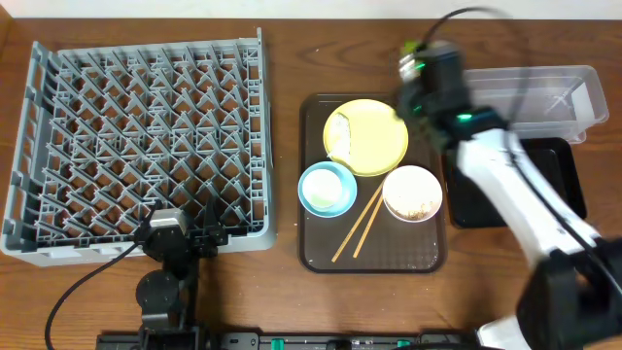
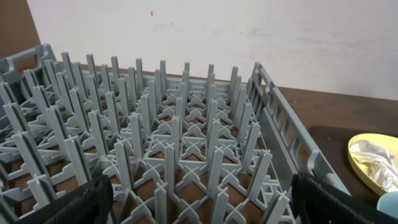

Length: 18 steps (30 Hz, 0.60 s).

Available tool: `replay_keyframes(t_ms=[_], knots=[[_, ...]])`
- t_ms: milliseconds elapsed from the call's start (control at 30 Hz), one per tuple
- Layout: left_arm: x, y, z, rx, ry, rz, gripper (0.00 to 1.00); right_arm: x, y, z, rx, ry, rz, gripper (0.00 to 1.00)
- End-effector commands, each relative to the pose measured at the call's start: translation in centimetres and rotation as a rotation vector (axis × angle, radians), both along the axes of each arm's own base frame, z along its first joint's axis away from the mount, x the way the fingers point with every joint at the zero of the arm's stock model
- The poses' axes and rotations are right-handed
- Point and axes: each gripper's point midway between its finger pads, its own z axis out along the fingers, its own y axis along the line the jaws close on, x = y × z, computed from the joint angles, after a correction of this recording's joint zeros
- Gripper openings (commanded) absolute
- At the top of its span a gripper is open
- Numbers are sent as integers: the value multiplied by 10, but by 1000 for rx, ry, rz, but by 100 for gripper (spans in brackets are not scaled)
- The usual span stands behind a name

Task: Sort waste into correct bins and load items into the dishwasher rack
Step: 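Carry the wrapper with the right gripper and drop it into the clear bin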

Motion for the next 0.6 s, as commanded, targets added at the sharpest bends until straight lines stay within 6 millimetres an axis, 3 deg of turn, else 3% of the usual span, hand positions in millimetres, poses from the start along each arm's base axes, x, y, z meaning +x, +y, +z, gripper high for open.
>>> replay_keyframes(t_ms=[0, 100, 233, 433, 567], knots=[[-1, 1, -17, 5, 53, 8, 93, 8, -72, 21, 112, -64, -359, 1], [-1, 1, -17, 5, 53, 8, 93, 10, -111, 16, 163, -61, -492, 1], [-1, 1, -17, 5, 53, 8, 93, 10, -146, -1, 217, -39, -628, 1], [-1, 1, -17, 5, 53, 8, 93, 7, -161, -31, 203, 35, -679, 3], [-1, 1, -17, 5, 53, 8, 93, 8, -163, -42, 197, 56, -684, 25]])
